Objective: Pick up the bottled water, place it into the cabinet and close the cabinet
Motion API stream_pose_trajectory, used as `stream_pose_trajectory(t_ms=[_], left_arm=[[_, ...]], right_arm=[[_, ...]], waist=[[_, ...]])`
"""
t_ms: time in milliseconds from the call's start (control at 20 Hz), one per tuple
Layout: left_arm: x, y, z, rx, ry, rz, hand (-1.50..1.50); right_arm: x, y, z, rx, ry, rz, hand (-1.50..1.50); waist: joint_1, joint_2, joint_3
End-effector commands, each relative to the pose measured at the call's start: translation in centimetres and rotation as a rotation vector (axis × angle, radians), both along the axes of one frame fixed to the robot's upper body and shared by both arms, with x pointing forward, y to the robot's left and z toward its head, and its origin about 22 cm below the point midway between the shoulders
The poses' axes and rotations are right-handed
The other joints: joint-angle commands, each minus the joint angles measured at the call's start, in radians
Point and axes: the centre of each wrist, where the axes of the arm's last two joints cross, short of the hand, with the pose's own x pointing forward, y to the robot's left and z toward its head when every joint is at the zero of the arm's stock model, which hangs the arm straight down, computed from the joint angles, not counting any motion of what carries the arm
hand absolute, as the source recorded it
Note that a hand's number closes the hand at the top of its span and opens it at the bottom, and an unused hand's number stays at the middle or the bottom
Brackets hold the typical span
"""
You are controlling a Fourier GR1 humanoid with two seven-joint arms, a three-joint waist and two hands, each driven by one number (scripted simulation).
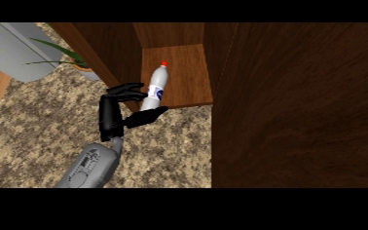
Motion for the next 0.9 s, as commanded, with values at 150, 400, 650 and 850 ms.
stream_pose_trajectory(t_ms=[150,400,650,850], left_arm=[[4.9,-4.9,7.0,-0.068,-0.196,-0.212,-1.5],[3.9,-6.8,7.1,-0.115,-0.226,-0.229,-1.5],[3.5,-7.0,6.5,-0.173,-0.217,-0.296,-1.5],[4.7,-8.9,7.1,-0.254,-0.206,-0.379,-1.5]], right_arm=[[-0.2,1.0,1.6,-0.009,-0.016,0.013,-1.5],[-0.5,0.6,1.5,-0.025,-0.011,-0.016,-1.5],[-0.8,0.7,2.4,-0.029,-0.017,-0.042,-1.5],[-1.7,0.9,2.5,-0.016,0.005,-0.084,-1.5]], waist=[[-0.026,0.013,-0.004],[-0.019,0.0,-0.001],[0.017,-0.002,-0.002],[0.056,-0.003,0.001]])
